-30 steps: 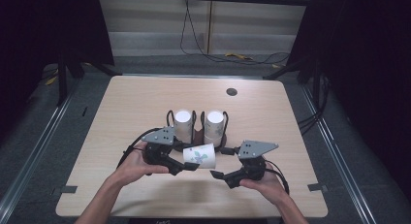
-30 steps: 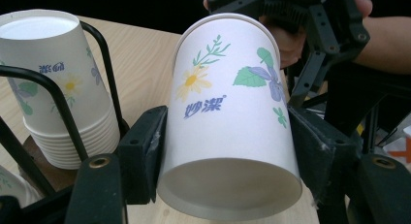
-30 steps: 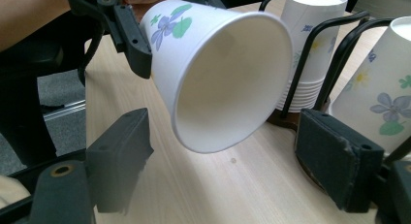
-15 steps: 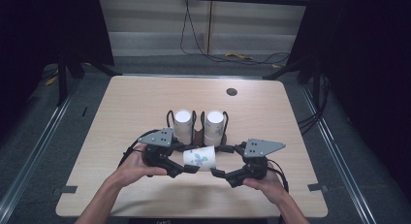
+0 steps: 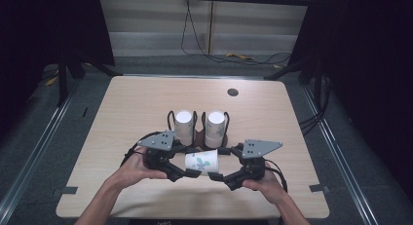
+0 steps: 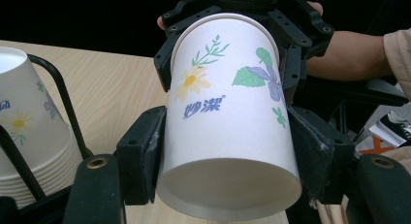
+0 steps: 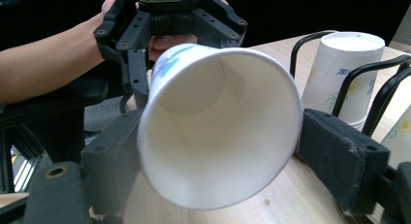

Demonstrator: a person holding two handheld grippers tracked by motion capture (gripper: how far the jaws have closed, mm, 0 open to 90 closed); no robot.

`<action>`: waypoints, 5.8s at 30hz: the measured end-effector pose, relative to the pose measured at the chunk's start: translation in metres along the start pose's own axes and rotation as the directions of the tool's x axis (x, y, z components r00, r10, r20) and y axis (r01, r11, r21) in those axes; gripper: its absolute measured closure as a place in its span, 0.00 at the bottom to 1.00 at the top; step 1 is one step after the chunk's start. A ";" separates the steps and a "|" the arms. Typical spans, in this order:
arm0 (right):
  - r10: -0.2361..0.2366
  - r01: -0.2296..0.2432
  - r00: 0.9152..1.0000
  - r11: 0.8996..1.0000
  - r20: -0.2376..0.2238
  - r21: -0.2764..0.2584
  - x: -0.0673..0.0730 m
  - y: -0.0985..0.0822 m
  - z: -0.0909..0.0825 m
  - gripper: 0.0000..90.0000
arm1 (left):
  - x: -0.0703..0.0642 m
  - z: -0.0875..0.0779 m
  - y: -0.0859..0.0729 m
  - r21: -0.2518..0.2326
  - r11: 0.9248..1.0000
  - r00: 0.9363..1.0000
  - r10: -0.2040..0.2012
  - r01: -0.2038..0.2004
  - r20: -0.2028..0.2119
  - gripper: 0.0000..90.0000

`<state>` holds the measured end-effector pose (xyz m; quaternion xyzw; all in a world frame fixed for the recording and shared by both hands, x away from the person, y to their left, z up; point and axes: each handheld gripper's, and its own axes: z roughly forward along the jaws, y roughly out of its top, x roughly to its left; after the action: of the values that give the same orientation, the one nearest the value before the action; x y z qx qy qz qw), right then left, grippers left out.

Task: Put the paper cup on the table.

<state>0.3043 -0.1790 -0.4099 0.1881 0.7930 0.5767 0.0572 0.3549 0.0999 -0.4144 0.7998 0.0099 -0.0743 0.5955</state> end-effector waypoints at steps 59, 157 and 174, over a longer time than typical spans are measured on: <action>0.084 -0.148 0.944 0.972 0.319 0.182 -0.034 -0.008 -0.030 0.28 | 0.021 -0.037 -0.023 0.028 0.978 0.892 -0.177 0.207 -0.415 0.25; 0.214 -0.562 0.708 0.747 0.673 0.355 -0.125 -0.037 -0.043 0.21 | 0.031 -0.075 -0.053 0.034 0.949 0.789 -0.240 0.313 -0.565 0.19; 0.253 -0.488 0.654 0.861 0.713 0.142 -0.072 -0.063 -0.070 0.24 | 0.018 -0.089 -0.072 0.043 0.916 0.709 -0.280 0.400 -0.647 0.20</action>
<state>0.3344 -0.2841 -0.4551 0.5496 0.7439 0.3309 0.1872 0.3747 0.2044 -0.4602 0.8126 0.3487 0.0876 0.4587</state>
